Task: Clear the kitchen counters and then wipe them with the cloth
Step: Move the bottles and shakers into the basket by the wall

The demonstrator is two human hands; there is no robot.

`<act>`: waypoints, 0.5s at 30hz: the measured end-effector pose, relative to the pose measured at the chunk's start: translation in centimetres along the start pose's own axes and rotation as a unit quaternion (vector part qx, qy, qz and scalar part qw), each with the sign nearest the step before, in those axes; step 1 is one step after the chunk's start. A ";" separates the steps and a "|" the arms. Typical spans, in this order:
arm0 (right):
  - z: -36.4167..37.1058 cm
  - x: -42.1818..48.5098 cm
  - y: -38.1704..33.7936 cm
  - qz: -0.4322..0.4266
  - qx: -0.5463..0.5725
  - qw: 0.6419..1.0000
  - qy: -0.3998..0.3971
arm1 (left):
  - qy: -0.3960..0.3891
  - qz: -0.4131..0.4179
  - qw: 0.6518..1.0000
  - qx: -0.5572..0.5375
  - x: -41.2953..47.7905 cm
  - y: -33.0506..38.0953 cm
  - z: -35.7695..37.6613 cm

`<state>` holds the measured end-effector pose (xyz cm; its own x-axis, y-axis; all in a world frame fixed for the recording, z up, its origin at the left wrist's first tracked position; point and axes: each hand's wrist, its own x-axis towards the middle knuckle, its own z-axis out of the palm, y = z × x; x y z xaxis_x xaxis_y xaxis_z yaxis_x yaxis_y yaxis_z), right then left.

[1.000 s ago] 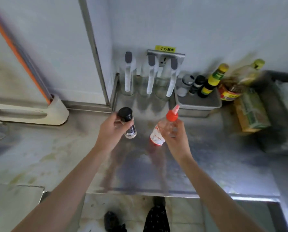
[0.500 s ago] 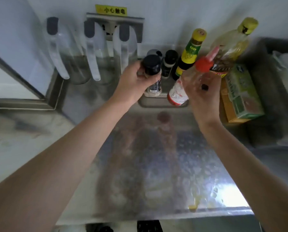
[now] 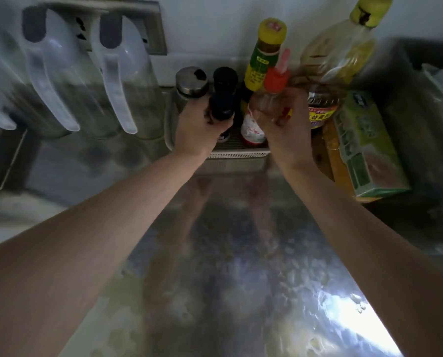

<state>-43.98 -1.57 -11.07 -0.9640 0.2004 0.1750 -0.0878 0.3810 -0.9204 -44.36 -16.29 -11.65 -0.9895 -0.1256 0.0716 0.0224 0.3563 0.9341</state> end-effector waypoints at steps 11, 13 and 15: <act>0.3 -0.9 1.3 -0.025 -0.053 0.998 -0.016 | 0.070 0.032 0.995 0.066 0.6 -0.7 1.4; 0.2 -1.0 1.4 -0.026 -0.049 0.998 -0.019 | 0.064 0.025 0.995 0.073 0.5 -0.9 1.4; 0.2 -1.0 1.5 -0.025 -0.050 0.998 -0.021 | 0.064 0.022 0.993 0.100 0.3 -1.0 1.3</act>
<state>-43.24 -1.41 -12.70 -0.9690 0.1416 0.2025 -0.1122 0.4782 -0.8710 -44.82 -15.50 -12.99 -0.9616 -0.2184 0.1661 0.0229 0.5395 0.8417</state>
